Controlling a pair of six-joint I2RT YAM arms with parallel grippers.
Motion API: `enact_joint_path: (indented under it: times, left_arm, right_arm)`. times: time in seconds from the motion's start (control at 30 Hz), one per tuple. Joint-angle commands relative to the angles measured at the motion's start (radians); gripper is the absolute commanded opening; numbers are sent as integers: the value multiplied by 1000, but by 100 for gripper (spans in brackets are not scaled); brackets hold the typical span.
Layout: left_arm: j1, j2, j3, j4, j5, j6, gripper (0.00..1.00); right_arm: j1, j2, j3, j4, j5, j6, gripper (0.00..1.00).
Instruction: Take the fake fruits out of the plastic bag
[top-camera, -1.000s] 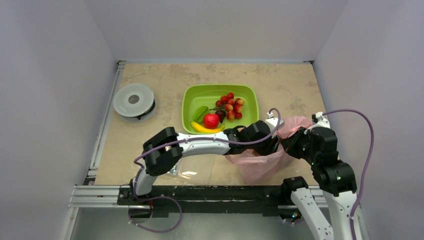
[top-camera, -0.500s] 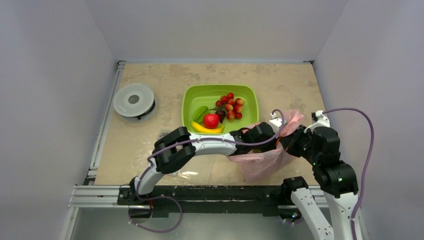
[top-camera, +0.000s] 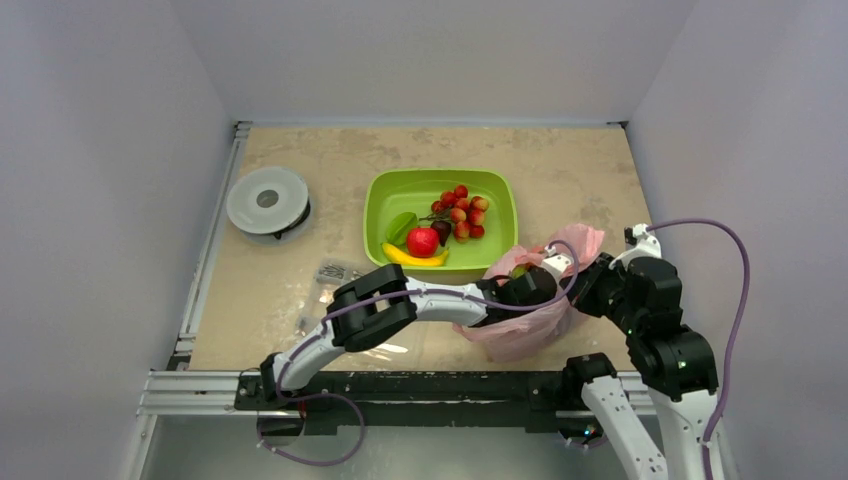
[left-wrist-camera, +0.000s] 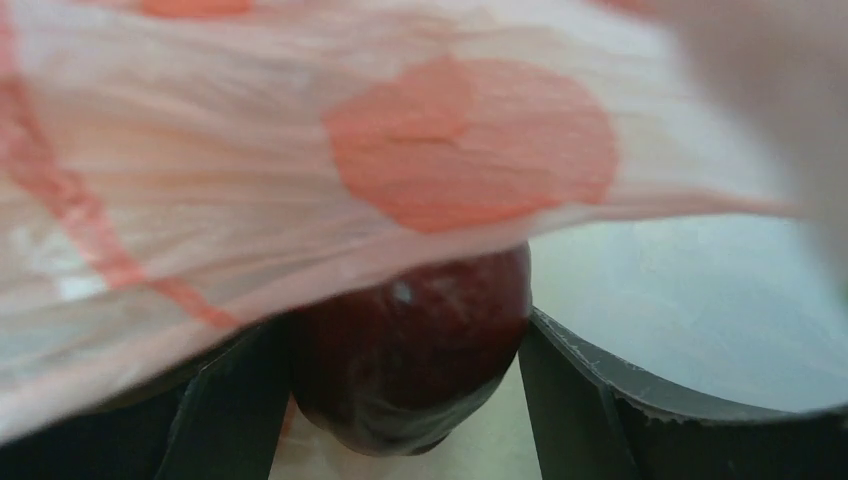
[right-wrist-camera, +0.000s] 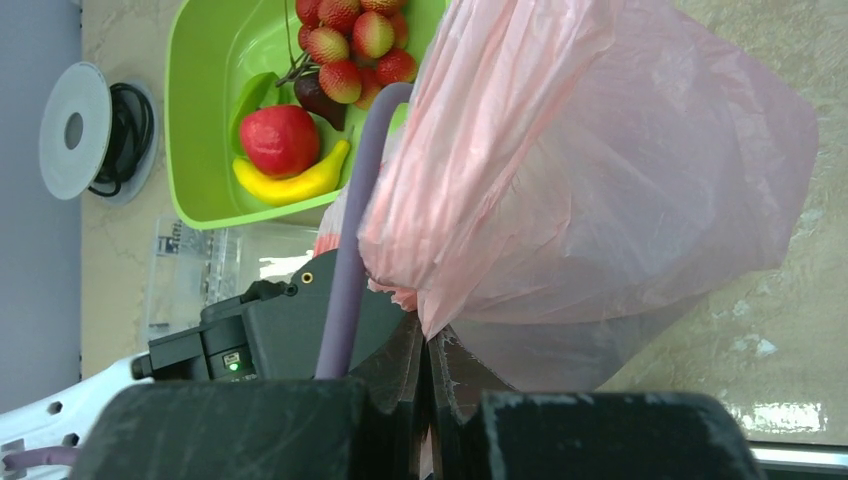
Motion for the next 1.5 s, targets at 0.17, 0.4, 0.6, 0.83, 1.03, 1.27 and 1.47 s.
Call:
enact_joint_path:
  times: [0.17,0.4,0.6,0.83,1.03,1.27,1.47]
  left_arm:
    - [-6,8,31,-35,-89,32,65]
    - [-5,40,91,-106,-77,107,37]
    - [-6,-16,81,-152,-52,162,10]
    - [-5,-136,1,-205,-59,197,0]
    - [-3,-215,-25,-233,-5,227,0]
    - [5,-297,-30,-283,54,244,0]
    - [27,-384,-49,-321,57,258,0]
  right_arm:
    - [1,-22,38,9,-15,11,0]
    - [0,-32,35,-1,-8,26,0]
    - [1,-45,27,-15,11,32,0]
    - [1,-49,5,-13,11,33,0]
    - [1,-50,2,-8,15,30,0]
    - [1,-63,-14,-5,14,30,0]
    - [0,-72,-20,-6,23,30,0]
